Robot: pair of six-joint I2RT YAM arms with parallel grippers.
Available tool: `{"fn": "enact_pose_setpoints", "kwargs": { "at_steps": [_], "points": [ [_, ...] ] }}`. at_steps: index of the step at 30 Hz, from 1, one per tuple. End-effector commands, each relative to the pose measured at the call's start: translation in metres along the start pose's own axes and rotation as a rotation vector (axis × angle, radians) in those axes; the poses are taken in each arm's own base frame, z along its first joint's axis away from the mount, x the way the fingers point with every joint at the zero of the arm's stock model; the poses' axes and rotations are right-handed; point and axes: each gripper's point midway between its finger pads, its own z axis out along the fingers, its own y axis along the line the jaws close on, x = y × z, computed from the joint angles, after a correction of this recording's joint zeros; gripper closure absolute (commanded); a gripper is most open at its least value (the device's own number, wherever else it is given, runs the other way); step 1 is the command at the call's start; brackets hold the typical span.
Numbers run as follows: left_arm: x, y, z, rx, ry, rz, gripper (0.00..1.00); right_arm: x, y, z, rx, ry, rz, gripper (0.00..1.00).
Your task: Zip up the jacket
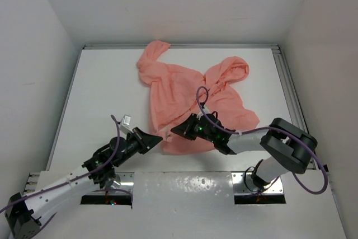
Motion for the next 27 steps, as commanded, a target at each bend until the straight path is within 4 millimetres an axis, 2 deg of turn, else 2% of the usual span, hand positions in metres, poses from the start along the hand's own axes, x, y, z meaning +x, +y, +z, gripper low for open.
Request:
{"fn": "enact_pose_setpoints", "kwargs": {
  "at_steps": [1, 4, 5, 6, 8, 9, 11, 13, 16, 17, 18, 19, 22, 24, 27],
  "points": [
    [0.033, 0.084, -0.001, -0.173, 0.077, 0.05, 1.0, -0.015, -0.001, 0.001, 0.052, -0.071, -0.145, 1.0],
    [0.035, 0.085, -0.002, -0.183, 0.094, 0.063, 1.0, -0.028, 0.004, 0.002, 0.092, -0.128, -0.26, 1.0],
    [0.035, 0.079, -0.001, -0.171, 0.1, 0.07, 1.0, -0.035, 0.024, 0.007, 0.071, -0.149, -0.294, 1.0],
    [0.036, 0.081, -0.002, -0.181, 0.111, 0.09, 1.0, -0.037, 0.017, 0.009, 0.117, -0.142, -0.353, 1.0],
    [0.037, 0.083, -0.002, -0.198, 0.124, 0.104, 1.0, -0.045, 0.037, 0.017, 0.101, -0.153, -0.433, 1.0],
    [0.039, 0.09, -0.005, -0.231, 0.136, 0.111, 1.0, -0.045, 0.03, 0.016, 0.147, -0.141, -0.454, 1.0],
    [0.038, 0.087, -0.005, -0.234, 0.141, 0.121, 1.0, -0.048, 0.039, 0.02, 0.145, -0.145, -0.497, 1.0],
    [0.037, 0.085, -0.004, -0.23, 0.138, 0.133, 1.0, -0.045, 0.036, 0.019, 0.154, -0.137, -0.509, 1.0],
    [0.036, 0.082, -0.003, -0.213, 0.128, 0.128, 1.0, -0.036, 0.028, 0.016, 0.161, -0.106, -0.499, 0.92],
    [0.036, 0.079, -0.003, -0.204, 0.133, 0.129, 1.0, -0.032, 0.024, 0.015, 0.16, -0.094, -0.495, 0.93],
    [0.037, 0.08, -0.003, -0.206, 0.137, 0.132, 1.0, -0.03, 0.023, 0.015, 0.155, -0.088, -0.496, 1.0],
    [0.035, 0.076, -0.001, -0.179, 0.126, 0.131, 1.0, -0.028, 0.023, 0.014, 0.147, -0.082, -0.496, 1.0],
    [0.036, 0.076, -0.001, -0.174, 0.127, 0.122, 1.0, -0.027, 0.029, 0.015, 0.123, -0.087, -0.498, 1.0],
    [0.036, 0.067, 0.0, -0.151, 0.133, 0.132, 1.0, -0.031, 0.04, 0.017, 0.098, -0.097, -0.508, 1.0],
    [0.036, 0.062, -0.001, -0.123, 0.137, 0.136, 1.0, -0.036, 0.05, 0.028, 0.092, -0.112, -0.528, 1.0]
  ]
}}
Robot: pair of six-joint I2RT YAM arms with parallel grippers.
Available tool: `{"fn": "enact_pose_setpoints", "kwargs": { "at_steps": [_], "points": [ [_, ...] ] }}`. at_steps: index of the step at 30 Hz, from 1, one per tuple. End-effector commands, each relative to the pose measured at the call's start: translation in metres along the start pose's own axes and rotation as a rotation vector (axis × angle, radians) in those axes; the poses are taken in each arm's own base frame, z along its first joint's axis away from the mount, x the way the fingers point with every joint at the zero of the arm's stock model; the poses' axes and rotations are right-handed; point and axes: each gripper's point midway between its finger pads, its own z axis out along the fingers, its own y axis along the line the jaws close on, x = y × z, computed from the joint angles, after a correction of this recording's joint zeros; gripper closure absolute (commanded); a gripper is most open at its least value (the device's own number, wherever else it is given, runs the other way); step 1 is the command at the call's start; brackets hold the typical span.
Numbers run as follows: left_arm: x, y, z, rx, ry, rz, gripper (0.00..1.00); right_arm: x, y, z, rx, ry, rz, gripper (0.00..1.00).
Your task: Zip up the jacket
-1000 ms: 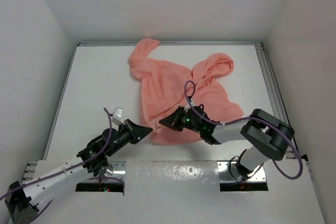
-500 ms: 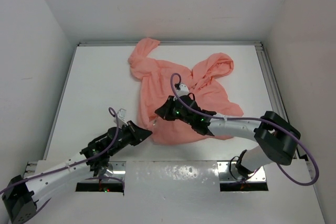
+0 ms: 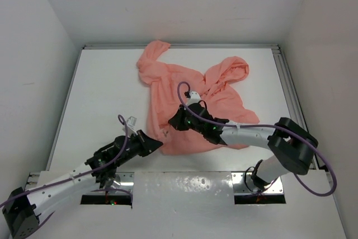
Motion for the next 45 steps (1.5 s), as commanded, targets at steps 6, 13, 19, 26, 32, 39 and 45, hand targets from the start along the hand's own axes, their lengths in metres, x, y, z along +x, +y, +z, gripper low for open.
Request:
{"fn": "enact_pose_setpoints", "kwargs": {
  "at_steps": [6, 13, 19, 26, 32, 39, 45],
  "points": [
    [0.017, 0.006, -0.006, 0.061, 0.056, 0.071, 1.0, -0.052, 0.022, 0.051, 0.049, -0.176, -0.102, 1.0],
    [0.003, -0.01, -0.018, 0.08, 0.019, 0.093, 1.0, -0.118, -0.008, 0.058, 0.18, -0.352, -0.106, 1.0],
    [-0.021, -0.018, -0.031, 0.041, -0.065, 0.143, 1.0, -0.155, -0.06, 0.017, 0.322, -0.472, -0.106, 1.0],
    [-0.088, -0.072, -0.076, 0.089, -0.301, 0.202, 1.0, -0.241, -0.085, -0.045, 0.528, -0.677, -0.215, 1.0],
    [-0.153, -0.116, -0.144, 0.12, -0.544, 0.237, 1.0, -0.338, -0.168, -0.112, 0.818, -0.832, -0.134, 1.0],
    [-0.18, -0.105, -0.185, 0.063, -0.682, 0.182, 1.0, -0.385, -0.216, -0.162, 0.827, -0.922, 0.009, 1.0],
    [-0.171, -0.093, -0.173, 0.041, -0.658, 0.165, 1.0, -0.405, -0.204, -0.159, 0.815, -0.891, -0.058, 1.0]
  ]
}}
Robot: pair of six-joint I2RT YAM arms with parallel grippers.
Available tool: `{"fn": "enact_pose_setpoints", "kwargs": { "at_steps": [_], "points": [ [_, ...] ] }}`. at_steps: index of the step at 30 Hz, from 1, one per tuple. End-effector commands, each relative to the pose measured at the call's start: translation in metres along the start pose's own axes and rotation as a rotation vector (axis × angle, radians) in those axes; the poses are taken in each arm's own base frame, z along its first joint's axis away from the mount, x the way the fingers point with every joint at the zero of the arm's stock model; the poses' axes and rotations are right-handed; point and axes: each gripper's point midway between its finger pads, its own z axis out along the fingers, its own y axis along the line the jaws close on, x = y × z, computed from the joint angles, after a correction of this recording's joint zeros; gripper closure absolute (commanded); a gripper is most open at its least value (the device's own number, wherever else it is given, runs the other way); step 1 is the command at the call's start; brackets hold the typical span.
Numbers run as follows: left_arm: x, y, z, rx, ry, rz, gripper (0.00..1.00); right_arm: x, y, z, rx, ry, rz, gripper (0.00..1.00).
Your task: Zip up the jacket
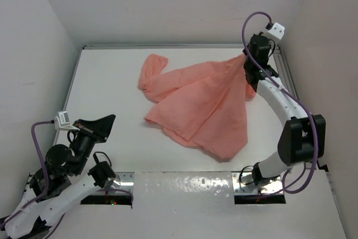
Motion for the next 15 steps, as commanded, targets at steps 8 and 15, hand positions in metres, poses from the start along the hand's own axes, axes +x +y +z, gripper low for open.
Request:
{"fn": "enact_pose_setpoints", "kwargs": {
  "at_steps": [8, 15],
  "points": [
    [0.023, -0.004, 0.023, -0.02, 0.051, 0.049, 1.0, -0.014, 0.067, -0.029, -0.326, 0.076, 0.091, 1.0],
    [0.032, -0.014, 0.042, -0.046, 0.082, 0.074, 0.52, -0.079, 0.081, -0.085, -0.43, 0.087, 0.077, 0.01]
  ]
}}
